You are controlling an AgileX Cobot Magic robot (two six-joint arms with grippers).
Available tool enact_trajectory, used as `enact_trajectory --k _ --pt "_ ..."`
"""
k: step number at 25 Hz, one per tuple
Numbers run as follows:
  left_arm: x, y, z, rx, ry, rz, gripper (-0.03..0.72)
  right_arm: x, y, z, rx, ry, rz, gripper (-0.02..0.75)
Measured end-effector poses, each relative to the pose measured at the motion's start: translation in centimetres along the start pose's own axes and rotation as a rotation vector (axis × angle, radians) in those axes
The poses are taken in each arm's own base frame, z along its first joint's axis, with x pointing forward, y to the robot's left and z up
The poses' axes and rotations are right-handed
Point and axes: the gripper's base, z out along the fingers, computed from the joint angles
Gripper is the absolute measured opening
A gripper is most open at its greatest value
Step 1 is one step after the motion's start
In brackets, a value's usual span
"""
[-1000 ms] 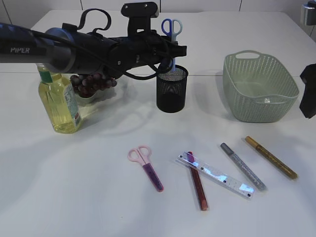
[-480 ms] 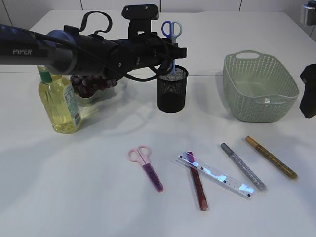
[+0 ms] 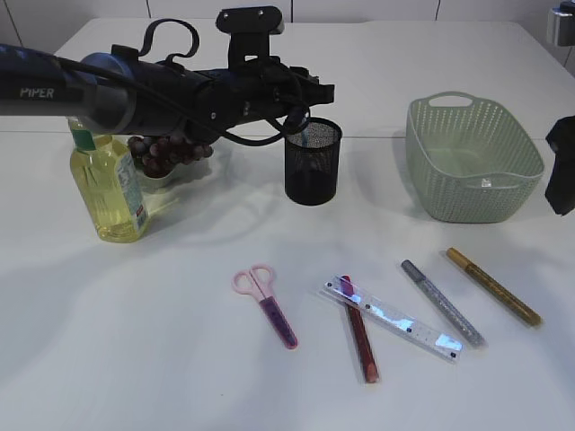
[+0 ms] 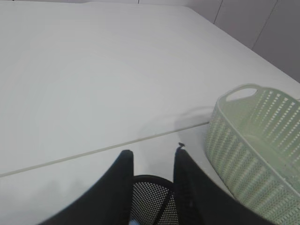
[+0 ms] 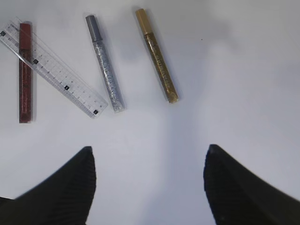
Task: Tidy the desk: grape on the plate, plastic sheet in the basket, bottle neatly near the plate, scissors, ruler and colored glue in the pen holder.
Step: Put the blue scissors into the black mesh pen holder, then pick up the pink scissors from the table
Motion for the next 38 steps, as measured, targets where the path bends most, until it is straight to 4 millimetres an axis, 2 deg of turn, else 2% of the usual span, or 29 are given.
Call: enact_trajectory --k 8,12,17,23,28,34,38 --pt "0.0 0.0 0.0 -0.001 0.002 0.0 0.224 0.0 0.0 0.0 0.0 0.0 0.002 0.557" --pt "0.5 0.2 -0.1 -0.022 0.067 0.0 0.225 0.0 0.0 0.0 0.0 0.0 0.002 0.557" --pt "-0.8 0.0 -1.8 -0.068 0.195 0.0 0.225 0.0 0.0 0.0 0.0 0.0 0.002 0.557" --pt "-3.3 -0.5 -5.1 -0.128 0.356 -0.001 0.225 0.0 0.0 0.0 0.0 0.0 0.002 0.557" --pt "-5.9 -1.0 -8.9 -0.177 0.483 -0.004 0.225 0.0 0.5 0.0 -0.005 -0.001 0.015 0.557" --pt "-11.0 -2.2 -15.0 -0.185 0.468 -0.01 0.227 0.0 3.2 -0.1 -0.033 -0.003 -0.033 0.557" --pt "-13.5 -2.7 -19.7 -0.205 0.488 -0.009 0.231 -0.3 4.7 -0.6 -0.073 -0.018 -0.034 0.557"
